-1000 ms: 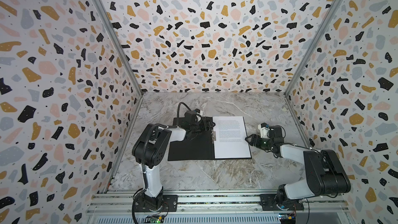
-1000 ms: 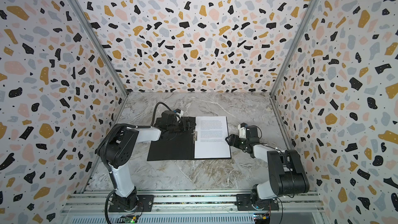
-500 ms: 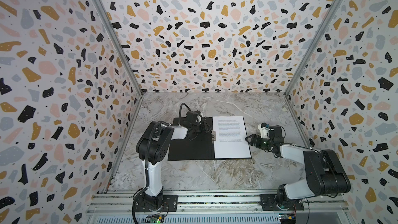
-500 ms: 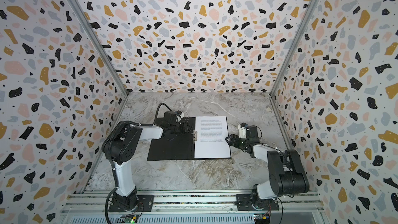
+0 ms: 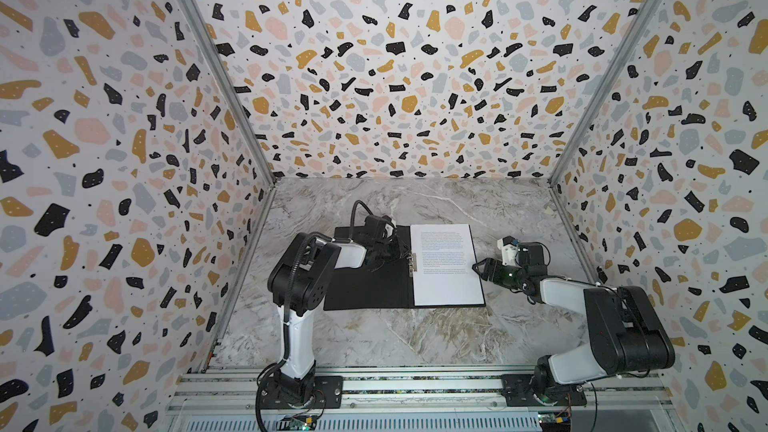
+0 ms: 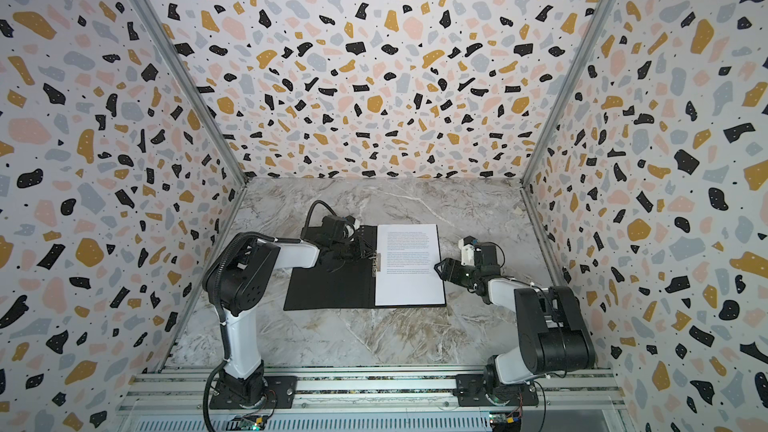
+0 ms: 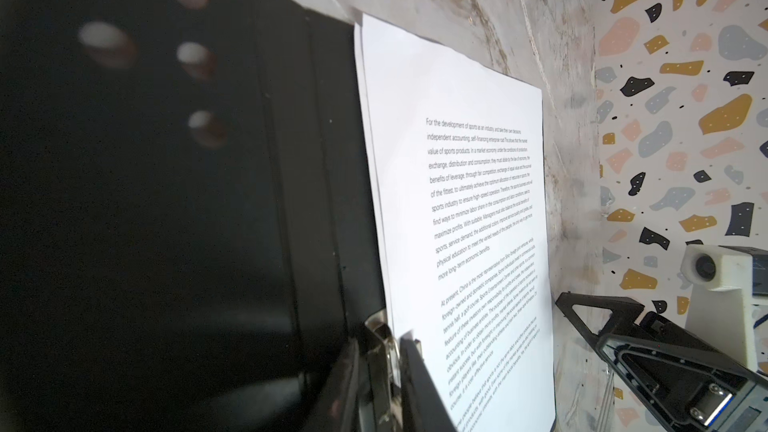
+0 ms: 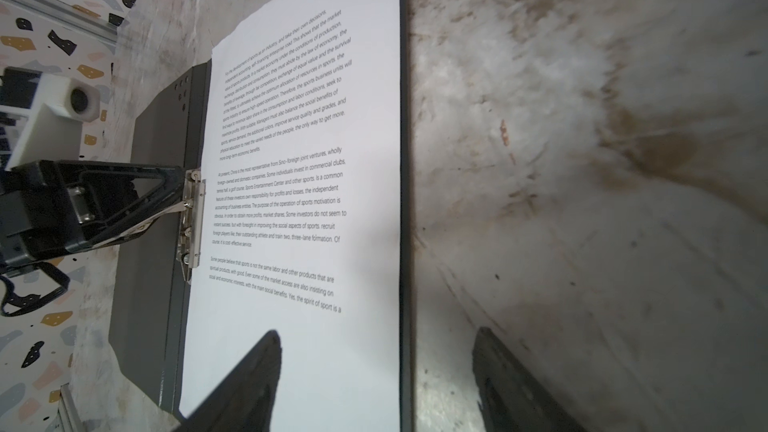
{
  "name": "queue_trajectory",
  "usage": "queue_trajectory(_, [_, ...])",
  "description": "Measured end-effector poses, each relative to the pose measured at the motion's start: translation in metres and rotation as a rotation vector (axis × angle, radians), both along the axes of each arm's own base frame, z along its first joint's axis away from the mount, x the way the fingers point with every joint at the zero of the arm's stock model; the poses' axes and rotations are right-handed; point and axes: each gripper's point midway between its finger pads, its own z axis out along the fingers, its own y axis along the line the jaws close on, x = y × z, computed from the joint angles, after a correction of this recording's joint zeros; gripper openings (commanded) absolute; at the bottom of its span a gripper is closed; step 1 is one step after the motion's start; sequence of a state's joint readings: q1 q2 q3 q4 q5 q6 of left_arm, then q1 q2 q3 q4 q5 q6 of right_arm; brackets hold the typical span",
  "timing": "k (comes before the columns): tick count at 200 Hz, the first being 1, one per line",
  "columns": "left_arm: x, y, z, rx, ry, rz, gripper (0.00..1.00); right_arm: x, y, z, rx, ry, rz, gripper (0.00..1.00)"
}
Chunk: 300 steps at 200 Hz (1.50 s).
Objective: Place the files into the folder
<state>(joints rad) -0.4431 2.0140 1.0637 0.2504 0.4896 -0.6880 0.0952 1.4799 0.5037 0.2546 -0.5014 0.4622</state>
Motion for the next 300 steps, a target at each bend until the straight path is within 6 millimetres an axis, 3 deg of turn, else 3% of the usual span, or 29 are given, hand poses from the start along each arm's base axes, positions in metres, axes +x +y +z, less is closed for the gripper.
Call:
queue_trajectory(89, [0.000, -0.006, -0.002, -0.008, 0.022, 0.015, 0.12, 0.001, -0.003, -0.001, 0.003, -0.002, 0.002, 0.73])
queue_trajectory(170, [-0.007, -0.028, -0.002, -0.083, 0.044, 0.080, 0.06, 0.002, -0.011, 0.000, 0.010, 0.003, -0.007, 0.74])
queue_trajectory(300, [-0.002, -0.027, -0.001, -0.168, 0.085, 0.234, 0.05, 0.015, -0.025, 0.005, 0.000, 0.058, -0.045, 0.74])
